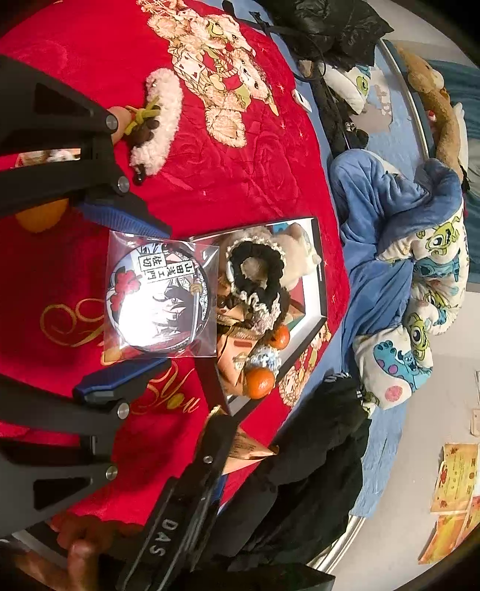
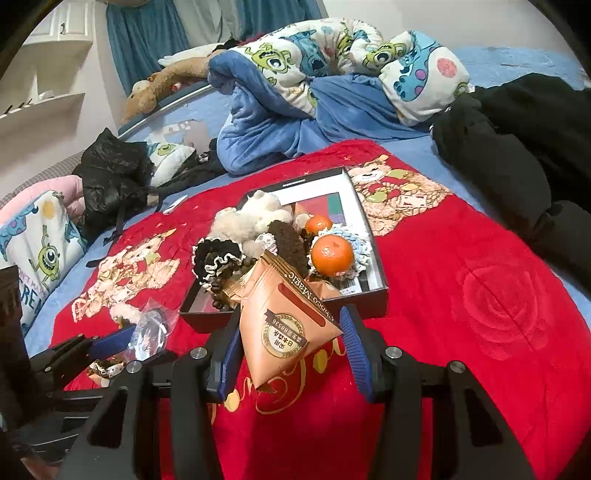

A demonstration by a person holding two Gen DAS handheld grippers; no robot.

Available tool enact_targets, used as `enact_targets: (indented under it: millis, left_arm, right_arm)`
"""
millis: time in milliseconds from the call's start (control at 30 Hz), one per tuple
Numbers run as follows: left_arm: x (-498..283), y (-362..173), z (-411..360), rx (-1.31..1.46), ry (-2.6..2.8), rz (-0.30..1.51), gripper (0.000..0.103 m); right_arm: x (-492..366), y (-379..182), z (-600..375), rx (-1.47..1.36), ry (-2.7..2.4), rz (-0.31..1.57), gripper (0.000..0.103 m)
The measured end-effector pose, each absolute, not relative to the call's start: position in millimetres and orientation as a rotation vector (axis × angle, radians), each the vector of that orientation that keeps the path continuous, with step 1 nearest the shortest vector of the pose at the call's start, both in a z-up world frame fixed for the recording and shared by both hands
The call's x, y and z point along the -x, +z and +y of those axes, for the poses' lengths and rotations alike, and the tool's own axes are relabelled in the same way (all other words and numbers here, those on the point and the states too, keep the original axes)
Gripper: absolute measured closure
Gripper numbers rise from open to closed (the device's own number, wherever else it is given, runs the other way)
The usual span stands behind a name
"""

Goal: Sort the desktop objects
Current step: 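Carry the badge with the left tool while the right tool carries the packet to the box, then lower the badge into the box and open the left tool while the right releases the packet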

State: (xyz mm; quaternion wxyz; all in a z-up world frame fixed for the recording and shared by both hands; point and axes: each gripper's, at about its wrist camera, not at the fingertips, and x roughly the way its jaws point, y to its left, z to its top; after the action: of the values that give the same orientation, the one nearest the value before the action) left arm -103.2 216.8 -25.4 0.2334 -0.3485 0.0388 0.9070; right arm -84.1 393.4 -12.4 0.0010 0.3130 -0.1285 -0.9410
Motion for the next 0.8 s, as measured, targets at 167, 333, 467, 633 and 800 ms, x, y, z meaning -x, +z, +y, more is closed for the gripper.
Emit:
enact_targets:
  millis: [167,333,467,633,800]
  left_arm:
    - [120.8,-27.2,222.7,0.970,2.499,0.098,0.038]
    - [140.3,-32.1,231.0,0.988,2.493,0.080,0.038]
    - [153.7,-39.2,235.6,1.003,2.490,0.086,0.038]
    - [171.5,-44.7,245.7,1.011,2.470,0.081,0.038]
    - [186.6,-44.3,255.5,1.004,2.460,0.076,0.038]
  right_arm:
    - [96.2,-17.5,402.5,-1.015,-2.950,-0.451,0.054]
    - [109.2,-23.8,406.2,-1.063,-2.937,-0.428,0.054]
    - [118.3,-30.1,407.2,-1.097,-2.933,-0.406,0.054]
    - [131.0,-35.0,409.0,-1.127,-2.948,-0.368,0.054]
    - [139.3,-35.8,415.2,-1.122,-2.957,-0.369,0.054]
